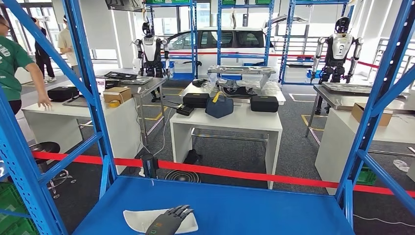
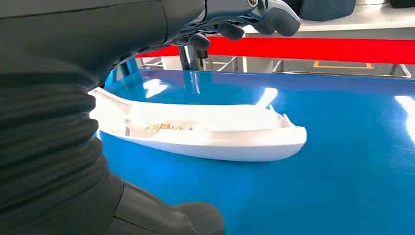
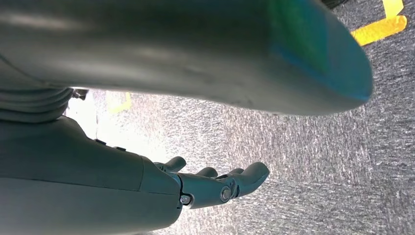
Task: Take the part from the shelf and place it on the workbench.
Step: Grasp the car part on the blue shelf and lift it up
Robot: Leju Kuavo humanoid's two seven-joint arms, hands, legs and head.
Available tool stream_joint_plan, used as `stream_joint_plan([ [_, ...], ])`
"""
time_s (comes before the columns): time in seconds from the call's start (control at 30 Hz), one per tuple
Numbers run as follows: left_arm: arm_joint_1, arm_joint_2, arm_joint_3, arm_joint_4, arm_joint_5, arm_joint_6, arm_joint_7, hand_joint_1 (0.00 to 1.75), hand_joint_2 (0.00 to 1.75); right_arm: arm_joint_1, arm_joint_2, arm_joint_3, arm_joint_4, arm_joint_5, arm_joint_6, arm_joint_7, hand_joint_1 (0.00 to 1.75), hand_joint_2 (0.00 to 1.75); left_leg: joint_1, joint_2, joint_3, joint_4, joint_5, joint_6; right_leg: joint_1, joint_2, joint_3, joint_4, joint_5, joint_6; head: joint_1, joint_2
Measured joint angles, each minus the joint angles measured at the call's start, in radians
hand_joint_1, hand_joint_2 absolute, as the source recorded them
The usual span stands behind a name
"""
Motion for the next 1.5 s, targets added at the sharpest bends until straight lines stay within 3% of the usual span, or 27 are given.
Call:
stream_joint_plan([
  [0.63, 0.0, -0.015, -0.013, -0.002, 0.018, 0.001, -0.017, 0.0, 1.75, 0.0, 0.0, -0.004, 0.0, 0.003, -0.001, 0.0, 0.0, 0.0, 0.001, 0.0, 0.0, 0.0, 0.0, -0.001, 0.0, 0.0, 0.0, 0.0, 0.0, 0.0, 0.0, 0.0],
  [0.77, 0.0, -0.025, -0.026, -0.003, 0.027, 0.008, 0.018, 0.0, 1.75, 0.0, 0.001, -0.007, 0.0, 0.007, -0.003, 0.0, 0.0, 0.0, 0.001, 0.0, 0.0, 0.0, 0.0, -0.001, 0.001, 0.0, 0.0, 0.0, 0.0, 0.0, 0.0, 0.0],
  [0.97, 0.006, -0.031, -0.042, 0.004, 0.011, 0.033, 0.184, 0.0, 1.75, 0.0, 0.001, -0.007, 0.0, 0.024, -0.002, 0.0, 0.0, 0.0, 0.001, 0.0, 0.0, 0.0, 0.0, 0.0, 0.001, 0.0, 0.0, 0.0, 0.0, 0.0, 0.0, 0.0],
  [1.5, 0.016, -0.031, -0.05, 0.009, 0.009, 0.038, 0.197, 0.0, 1.75, -0.001, 0.003, -0.007, 0.0, 0.026, -0.001, 0.0, 0.0, 0.0, 0.001, 0.0, 0.0, 0.0, 0.0, 0.0, 0.001, 0.0, 0.0, 0.0, 0.0, 0.0, 0.0, 0.0],
])
